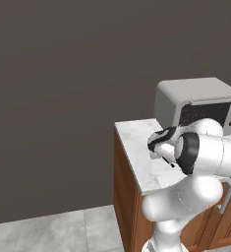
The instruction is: Pick up the tongs from the counter and place them near the plate next to the oven.
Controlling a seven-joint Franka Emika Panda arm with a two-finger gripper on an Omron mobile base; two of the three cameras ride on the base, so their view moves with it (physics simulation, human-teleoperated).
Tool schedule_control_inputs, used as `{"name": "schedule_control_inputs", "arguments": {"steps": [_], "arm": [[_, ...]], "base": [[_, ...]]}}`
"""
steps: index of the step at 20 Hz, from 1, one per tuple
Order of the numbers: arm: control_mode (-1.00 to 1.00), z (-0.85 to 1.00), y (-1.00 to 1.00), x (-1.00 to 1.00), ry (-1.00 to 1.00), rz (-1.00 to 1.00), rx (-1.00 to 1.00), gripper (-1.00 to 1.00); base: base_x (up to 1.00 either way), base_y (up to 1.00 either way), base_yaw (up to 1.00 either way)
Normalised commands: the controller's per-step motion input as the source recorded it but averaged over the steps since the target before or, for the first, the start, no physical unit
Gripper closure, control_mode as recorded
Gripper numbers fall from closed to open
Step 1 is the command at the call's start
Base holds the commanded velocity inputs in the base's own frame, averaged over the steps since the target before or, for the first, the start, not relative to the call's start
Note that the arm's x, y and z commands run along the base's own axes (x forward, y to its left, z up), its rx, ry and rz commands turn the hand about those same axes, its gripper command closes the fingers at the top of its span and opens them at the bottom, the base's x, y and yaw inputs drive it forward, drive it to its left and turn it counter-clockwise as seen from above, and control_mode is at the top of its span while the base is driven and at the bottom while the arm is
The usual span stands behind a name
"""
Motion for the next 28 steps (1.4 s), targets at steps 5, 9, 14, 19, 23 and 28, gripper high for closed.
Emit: {"name": "schedule_control_inputs", "arguments": {"steps": [5,9,14,19,23,28], "arm": [[-1.00,0.98,0.04,-0.48,-0.09,0.11,0.00,1.00],[-1.00,1.00,0.00,-0.32,-0.13,0.12,0.00,1.00],[-1.00,1.00,0.00,-0.20,-0.13,0.14,0.00,1.00],[-1.00,0.98,0.00,-0.05,-0.11,0.14,0.00,1.00],[-1.00,0.77,0.09,-0.11,-0.01,0.10,-0.02,1.00],[-1.00,0.74,0.08,-0.13,0.00,0.08,-0.01,1.00]], "base": [[0.00,0.00,0.00],[0.00,0.00,0.00],[0.00,0.00,0.00],[0.00,0.00,0.00],[0.00,0.00,0.00],[0.00,0.00,0.00]]}}
